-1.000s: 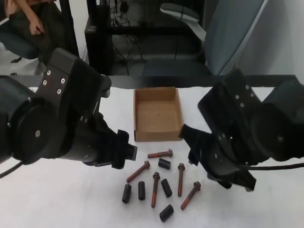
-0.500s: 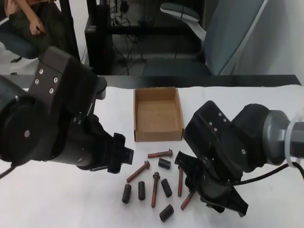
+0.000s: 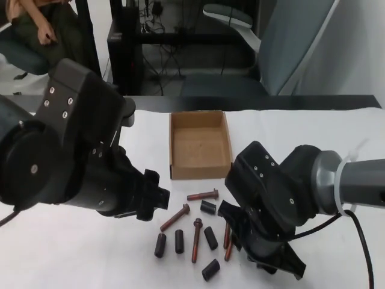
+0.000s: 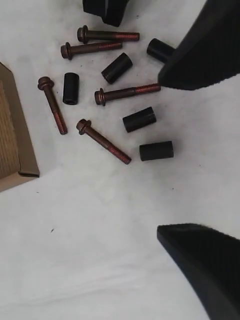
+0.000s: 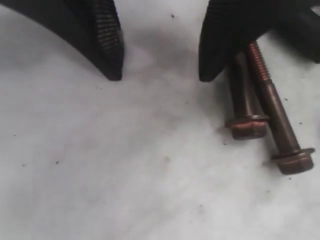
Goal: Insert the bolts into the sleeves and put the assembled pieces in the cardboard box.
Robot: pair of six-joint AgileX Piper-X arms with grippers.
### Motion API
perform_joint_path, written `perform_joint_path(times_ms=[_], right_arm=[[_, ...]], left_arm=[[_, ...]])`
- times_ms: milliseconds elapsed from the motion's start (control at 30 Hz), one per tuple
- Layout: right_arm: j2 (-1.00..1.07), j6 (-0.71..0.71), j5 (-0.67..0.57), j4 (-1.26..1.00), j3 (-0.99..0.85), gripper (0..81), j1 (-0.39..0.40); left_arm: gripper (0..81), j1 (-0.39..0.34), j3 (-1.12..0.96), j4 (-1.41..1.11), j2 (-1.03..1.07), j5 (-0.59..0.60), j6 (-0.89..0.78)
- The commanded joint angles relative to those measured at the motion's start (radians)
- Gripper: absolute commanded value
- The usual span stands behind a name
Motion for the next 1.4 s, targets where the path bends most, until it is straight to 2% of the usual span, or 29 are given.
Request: perform_joint_path(times_ms=[0,67,233,333,533,1367], right_arm=[[0.008,-0.013,-0.053,-0.052,-0.015,44.9,-0.003],[-0.009,-0.017,-0.064,-0.052,-0.028,44.9,0.005],[-0.054,-0.056,0.043,-0.057,-0.063,44.9,-0.005],[-0.054,-0.056,0.007,-0.063,-0.071,44.9,-0.030],[-0.043,-0.097,0.021,-0.073,-0.071,44.9,-0.050],[-0.001,-0.117,-0.046,-0.028,-0.071,44.9,-0.044]], left_arm=[[70.0,0.000,-0.012,-0.004,-0.014,-0.003,0.009],[70.0,0.000,-0.012,-0.004,-0.014,-0.003,0.009],[70.0,0.000,-0.012,-0.008,-0.014,-0.003,0.009],[70.0,0.000,-0.012,-0.020,-0.014,-0.003,0.009],[70.0,0.000,-0.012,-0.029,-0.014,-0.003,0.009],[70.0,0.000,-0.012,-0.066,-0.014,-0.003,0.009]])
